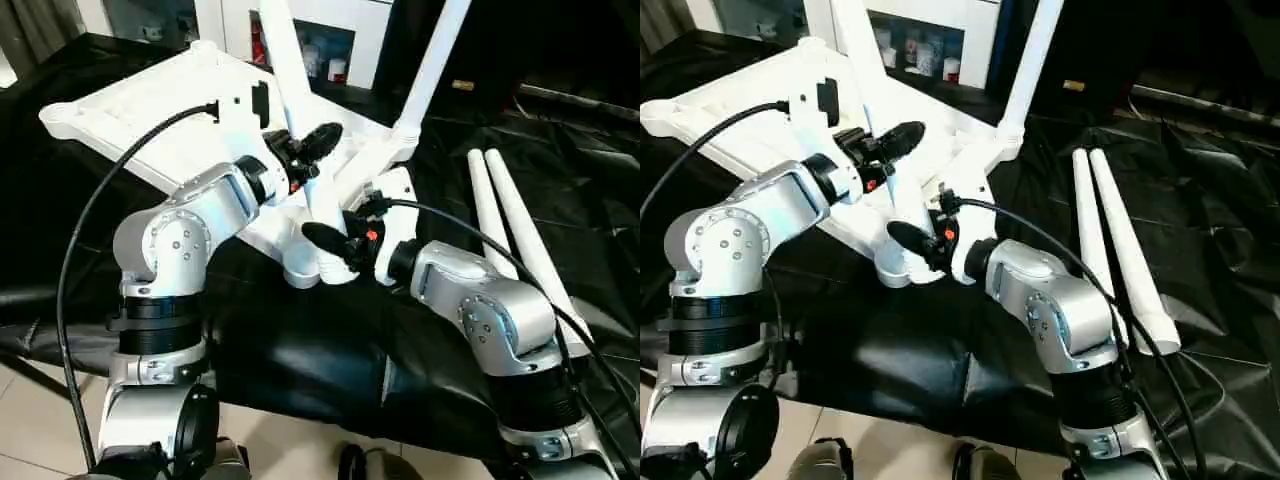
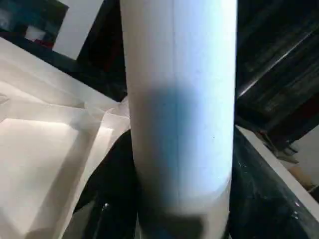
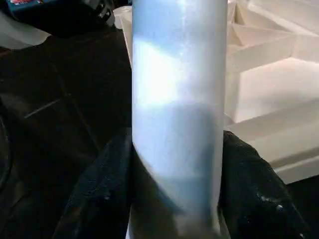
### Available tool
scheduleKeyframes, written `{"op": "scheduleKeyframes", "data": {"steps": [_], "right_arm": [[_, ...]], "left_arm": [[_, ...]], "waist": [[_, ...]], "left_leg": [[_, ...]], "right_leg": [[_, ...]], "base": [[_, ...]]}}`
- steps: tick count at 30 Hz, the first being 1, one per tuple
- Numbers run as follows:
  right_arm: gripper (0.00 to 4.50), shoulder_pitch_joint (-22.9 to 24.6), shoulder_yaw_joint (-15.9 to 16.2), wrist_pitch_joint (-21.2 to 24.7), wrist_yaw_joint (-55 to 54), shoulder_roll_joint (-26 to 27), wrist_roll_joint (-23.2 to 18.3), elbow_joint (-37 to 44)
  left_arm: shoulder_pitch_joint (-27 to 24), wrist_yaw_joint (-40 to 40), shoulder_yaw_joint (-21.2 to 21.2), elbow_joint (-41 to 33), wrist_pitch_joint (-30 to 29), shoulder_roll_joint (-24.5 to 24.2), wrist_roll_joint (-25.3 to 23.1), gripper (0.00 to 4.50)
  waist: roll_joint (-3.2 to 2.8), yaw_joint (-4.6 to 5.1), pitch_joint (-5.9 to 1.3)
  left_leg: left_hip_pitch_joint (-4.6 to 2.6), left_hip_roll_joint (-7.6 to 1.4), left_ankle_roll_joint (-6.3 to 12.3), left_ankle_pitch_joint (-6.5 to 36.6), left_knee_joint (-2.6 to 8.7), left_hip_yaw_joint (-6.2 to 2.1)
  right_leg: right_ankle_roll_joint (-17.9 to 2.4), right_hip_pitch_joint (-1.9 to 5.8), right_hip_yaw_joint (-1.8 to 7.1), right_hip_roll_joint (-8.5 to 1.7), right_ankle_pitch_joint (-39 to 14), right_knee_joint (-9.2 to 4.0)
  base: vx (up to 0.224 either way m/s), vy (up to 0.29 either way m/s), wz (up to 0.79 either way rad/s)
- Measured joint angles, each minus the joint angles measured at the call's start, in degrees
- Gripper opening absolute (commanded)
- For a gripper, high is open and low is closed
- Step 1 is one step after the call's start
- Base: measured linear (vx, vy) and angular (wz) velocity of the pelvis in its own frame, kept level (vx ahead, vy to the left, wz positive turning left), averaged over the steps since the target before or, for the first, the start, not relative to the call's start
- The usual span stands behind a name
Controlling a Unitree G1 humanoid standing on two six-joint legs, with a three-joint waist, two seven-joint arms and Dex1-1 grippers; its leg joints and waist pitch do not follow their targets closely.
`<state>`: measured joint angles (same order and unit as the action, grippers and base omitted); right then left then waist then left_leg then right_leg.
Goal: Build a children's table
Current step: Pick table leg
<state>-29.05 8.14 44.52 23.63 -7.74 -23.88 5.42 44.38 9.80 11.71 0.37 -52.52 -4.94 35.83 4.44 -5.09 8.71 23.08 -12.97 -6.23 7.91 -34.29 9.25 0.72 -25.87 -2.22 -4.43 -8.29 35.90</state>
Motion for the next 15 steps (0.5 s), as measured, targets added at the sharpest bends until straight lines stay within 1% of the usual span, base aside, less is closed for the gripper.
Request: {"op": "scheduleKeyframes", "data": {"steps": [2,4,6,9,10,11,12,13,15], "right_arm": [[2.65,-0.1,-1.2,0.0,0.7,0.8,-1.4,-0.1],[2.72,-0.2,-2.5,1.1,2.0,0.9,-3.4,-0.1],[3.03,-0.3,-3.2,2.2,3.2,0.3,-4.5,-0.1],[3.14,-1.0,-4.0,5.5,6.9,-2.2,-8.0,-0.1],[3.16,-1.2,-5.2,7.8,9.8,-3.5,-11.1,0.2],[3.16,-1.0,-5.7,9.6,12.7,-5.1,-13.7,0.8],[3.16,-0.8,-6.2,10.9,14.7,-6.3,-15.5,1.4],[3.16,-0.7,-6.6,11.7,16.5,-7.1,-16.8,1.8],[3.16,-0.1,-6.4,12.2,17.7,-7.3,-17.1,2.5]], "left_arm": [[0.0,0.6,0.5,-0.1,-0.6,-0.4,0.5,1.9],[0.0,1.9,0.5,-0.1,-1.3,-1.1,0.7,1.89],[0.0,3.5,0.3,-0.1,-1.8,-1.7,1.3,1.87],[-0.2,8.8,-0.8,-0.7,-3.8,-4.3,4.1,1.86],[-0.3,11.5,-1.2,-1.3,-4.6,-5.1,5.7,1.86],[-0.5,13.6,-1.5,-2.0,-5.4,-5.7,7.4,1.86],[-0.5,15.2,-1.3,-2.4,-6.1,-5.9,8.9,1.86],[-0.4,16.8,-1.1,-3.0,-6.6,-5.9,10.7,1.86],[-0.4,18.8,-0.9,-3.7,-7.4,-5.8,12.4,1.86]], "waist": [[0.0,0.03,0.0],[0.0,0.02,0.0],[0.0,0.01,0.0],[-0.02,-0.08,0.01],[-0.03,-0.18,0.02],[-0.03,-0.28,0.02],[-0.03,-0.32,0.02],[-0.03,-0.31,0.02],[-0.04,-0.3,0.01]], "left_leg": [[-0.01,0.0,0.0,0.0,0.0,0.0],[-0.01,0.0,0.0,0.0,0.0,-0.01],[-0.01,0.0,0.0,0.0,0.0,-0.01],[-0.01,0.0,0.0,0.0,0.0,-0.01],[0.01,0.01,0.01,0.0,0.0,-0.01],[0.01,0.01,0.02,0.0,0.01,-0.01],[-0.01,0.01,0.05,0.0,0.0,-0.01],[-0.01,0.01,0.04,0.0,0.0,-0.01],[-0.03,0.0,0.03,0.0,0.0,-0.01]], "right_leg": [[0.0,0.0,0.0,0.0,0.0,0.01],[0.0,0.0,0.0,0.0,0.0,0.0],[0.0,0.0,0.0,0.0,0.0,0.0],[0.0,0.0,0.0,0.01,0.0,0.01],[0.0,0.01,-0.01,0.0,0.0,0.0],[-0.1,0.01,0.0,0.0,0.1,-0.02],[-0.3,0.03,0.0,0.0,0.2,-0.02],[-0.3,0.03,0.0,0.0,0.2,-0.02],[-0.3,0.03,-0.01,0.0,0.2,0.01]], "base": [[0.0,0.0,0.0],[0.0,0.0,0.0],[0.0,0.0,0.0],[0.0,0.0,0.0],[0.0,0.0,0.0],[0.0,0.0,0.0],[0.0,0.0,0.0],[0.0,0.0,0.0],[0.0,0.0,0.0]]}}
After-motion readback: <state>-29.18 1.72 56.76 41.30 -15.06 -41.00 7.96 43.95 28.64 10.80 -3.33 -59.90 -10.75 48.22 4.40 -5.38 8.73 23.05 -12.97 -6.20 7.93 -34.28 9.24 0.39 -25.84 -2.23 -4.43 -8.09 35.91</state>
